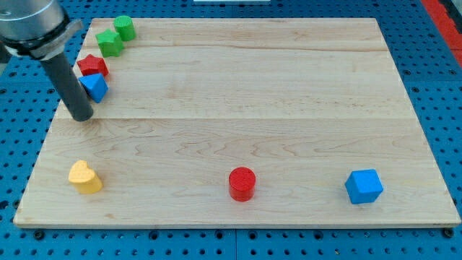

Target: Adjust the group of blocks at the left of the board to form a line

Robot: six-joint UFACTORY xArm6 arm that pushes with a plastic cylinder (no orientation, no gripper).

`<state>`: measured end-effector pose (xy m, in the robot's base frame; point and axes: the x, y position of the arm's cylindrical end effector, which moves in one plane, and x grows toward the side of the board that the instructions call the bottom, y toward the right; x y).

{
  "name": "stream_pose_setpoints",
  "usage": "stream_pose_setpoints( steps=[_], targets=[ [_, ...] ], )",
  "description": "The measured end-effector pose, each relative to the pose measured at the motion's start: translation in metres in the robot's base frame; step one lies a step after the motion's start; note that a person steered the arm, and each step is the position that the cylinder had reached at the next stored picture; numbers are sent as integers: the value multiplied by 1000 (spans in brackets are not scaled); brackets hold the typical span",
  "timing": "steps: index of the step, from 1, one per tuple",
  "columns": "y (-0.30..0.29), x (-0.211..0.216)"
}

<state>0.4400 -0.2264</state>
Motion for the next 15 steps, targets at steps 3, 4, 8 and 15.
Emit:
stream_pose_setpoints(
  steps=[3, 4, 8, 15],
  targets=[
    [-14, -40],
    [-25, -44],
    [16, -78],
    [30, -166]
  ],
)
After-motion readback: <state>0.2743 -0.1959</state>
